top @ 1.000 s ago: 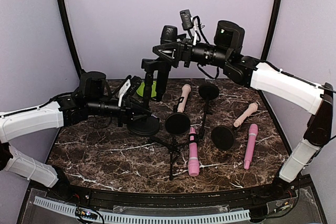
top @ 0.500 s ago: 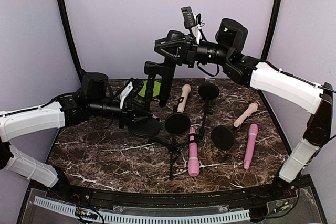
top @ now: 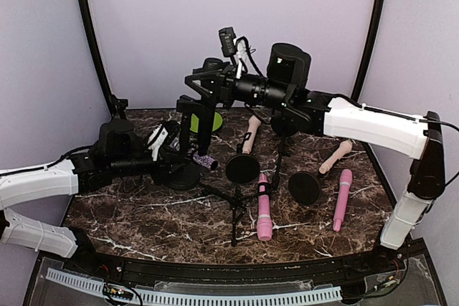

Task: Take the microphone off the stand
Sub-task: Pass from the left arm to the right, then open the clamp for the microphone stand.

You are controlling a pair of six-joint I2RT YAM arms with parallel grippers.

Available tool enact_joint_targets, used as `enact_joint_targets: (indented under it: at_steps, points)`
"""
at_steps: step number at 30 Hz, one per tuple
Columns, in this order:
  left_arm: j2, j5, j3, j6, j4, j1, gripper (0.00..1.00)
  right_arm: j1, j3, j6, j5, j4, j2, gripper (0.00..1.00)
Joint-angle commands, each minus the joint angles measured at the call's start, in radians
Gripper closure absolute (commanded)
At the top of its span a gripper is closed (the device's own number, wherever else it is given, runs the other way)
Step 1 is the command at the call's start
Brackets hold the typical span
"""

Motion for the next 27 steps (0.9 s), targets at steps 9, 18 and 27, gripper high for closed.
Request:
enact_joint_targets:
  at_steps: [9, 18, 27]
  points:
    - [-0.125, -0.179, -0.331, -0.091, 0.321, -0.004, 1.0, 0.12, -0.026, 0.012, 0.095, 0.119, 0.158, 0.86]
    - [-0.012, -0.186, -0.411, -0.126, 0.47, -0.004, 0.91, 0.14, -0.018, -0.012, 0.152, 0.115, 0.226, 0.87]
    - [0.088, -0.225, -0.441, -0.181, 0.556, -0.004, 0.71, 0.141, -0.048, -0.021, 0.179, 0.131, 0.254, 0.87]
